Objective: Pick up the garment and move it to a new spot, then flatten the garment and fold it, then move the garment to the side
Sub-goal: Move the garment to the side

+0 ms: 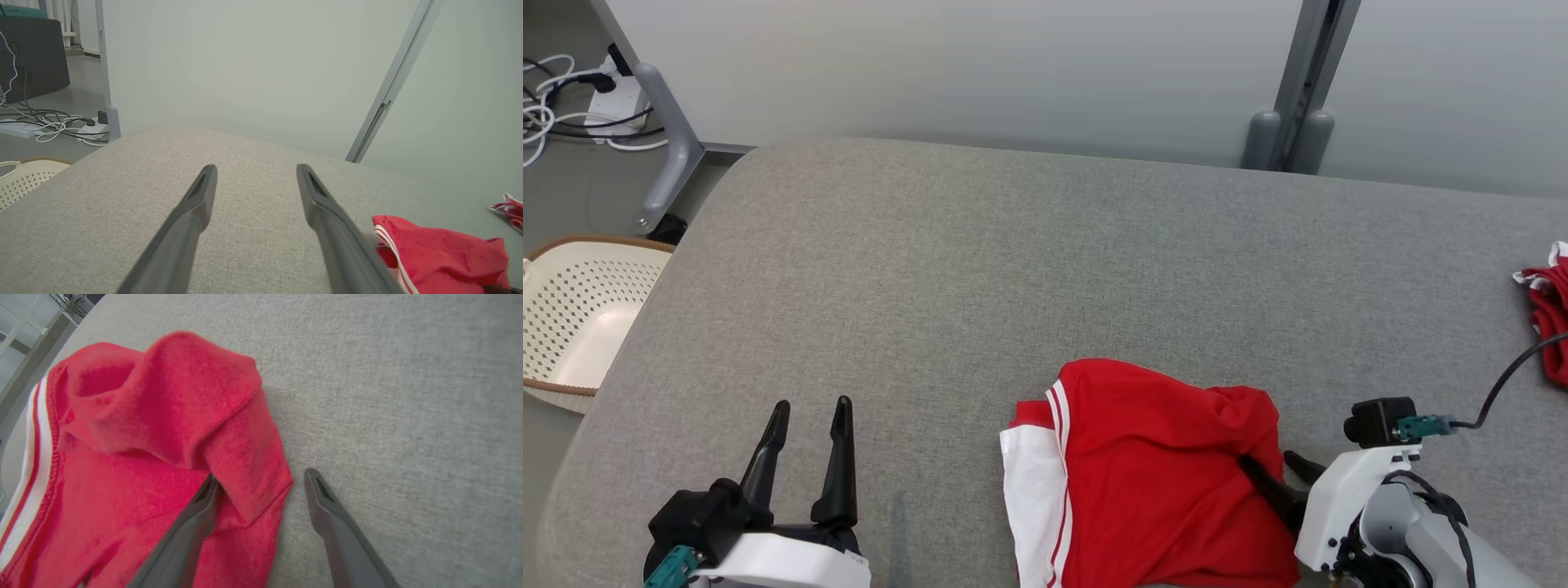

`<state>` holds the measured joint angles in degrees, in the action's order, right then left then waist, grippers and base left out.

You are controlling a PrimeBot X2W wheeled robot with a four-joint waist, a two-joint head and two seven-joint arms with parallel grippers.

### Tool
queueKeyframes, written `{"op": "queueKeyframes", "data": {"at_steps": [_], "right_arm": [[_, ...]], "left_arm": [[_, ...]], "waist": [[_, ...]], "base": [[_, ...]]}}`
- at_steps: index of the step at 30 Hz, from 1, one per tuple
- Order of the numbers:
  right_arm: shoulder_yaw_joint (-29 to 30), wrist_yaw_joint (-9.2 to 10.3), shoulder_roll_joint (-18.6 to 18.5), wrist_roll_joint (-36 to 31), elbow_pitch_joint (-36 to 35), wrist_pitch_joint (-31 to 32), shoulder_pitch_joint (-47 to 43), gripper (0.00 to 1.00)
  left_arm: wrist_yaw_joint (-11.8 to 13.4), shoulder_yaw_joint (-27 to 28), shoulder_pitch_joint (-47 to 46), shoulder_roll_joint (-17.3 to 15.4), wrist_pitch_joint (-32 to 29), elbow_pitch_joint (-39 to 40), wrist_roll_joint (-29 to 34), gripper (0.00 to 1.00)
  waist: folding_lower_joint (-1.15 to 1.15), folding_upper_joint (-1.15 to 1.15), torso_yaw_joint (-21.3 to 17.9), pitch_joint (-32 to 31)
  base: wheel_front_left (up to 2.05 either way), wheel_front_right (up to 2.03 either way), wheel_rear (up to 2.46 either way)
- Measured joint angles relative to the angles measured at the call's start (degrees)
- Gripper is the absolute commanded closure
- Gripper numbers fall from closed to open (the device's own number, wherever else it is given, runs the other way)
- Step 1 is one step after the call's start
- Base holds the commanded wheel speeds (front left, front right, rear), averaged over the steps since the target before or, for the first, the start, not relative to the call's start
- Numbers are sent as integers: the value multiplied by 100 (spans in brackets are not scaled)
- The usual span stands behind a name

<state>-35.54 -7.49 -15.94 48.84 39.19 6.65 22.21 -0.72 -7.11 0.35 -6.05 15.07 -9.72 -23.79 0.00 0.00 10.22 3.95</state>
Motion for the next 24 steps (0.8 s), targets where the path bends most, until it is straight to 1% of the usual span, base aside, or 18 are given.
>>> {"op": "queueKeyframes", "data": {"at_steps": [1, 3, 6, 7, 8, 9, 18, 21, 24], "right_arm": [[-33, 0, 3, 255, 47, 181, 62, 0], [-62, 0, 11, 534, 31, 356, 98, 0], [-190, 0, -20, 816, -62, 487, 140, 0], [-241, 0, -37, 867, -87, 498, 147, 49], [-296, 0, -62, 882, -108, 489, 159, 79], [-347, 0, -78, 924, -125, 436, 164, 100], [-712, 0, -237, 1077, -281, -83, 373, 100], [-857, 0, -342, 1083, -374, -280, 530, 100], [-1029, 0, -498, 1059, -475, -455, 767, 100]], "left_arm": [[-8, -4, -10, 3, 0, -9, 0, 0], [-8, 0, -54, 4, 0, -11, -1, 0], [-23, 4, -73, 7, 0, -29, -2, 0], [-23, 3, -74, 7, 0, -36, -3, 0], [-24, 5, -76, 7, 0, -46, -8, 0], [-24, 5, -80, 9, 0, -58, -8, 0], [-24, 30, -79, 12, 1, -90, -8, 0], [-35, 0, -68, 15, 1, -46, 10, 0], [-107, -58, -68, 23, 1, 23, 30, 0]], "waist": [[0, 0, 40, 24], [0, 0, 70, 47], [0, 0, 105, 65], [0, 0, 113, 62], [0, 0, 120, 56], [0, 0, 126, 47], [0, 0, 81, -119], [0, 0, 5, -184], [0, 0, -120, -224]], "base": [[0, 0, 0], [0, 0, 0], [0, 0, 0], [0, 0, 0], [0, 0, 0], [0, 0, 0], [0, 0, 0], [0, 0, 0], [0, 0, 0]]}}
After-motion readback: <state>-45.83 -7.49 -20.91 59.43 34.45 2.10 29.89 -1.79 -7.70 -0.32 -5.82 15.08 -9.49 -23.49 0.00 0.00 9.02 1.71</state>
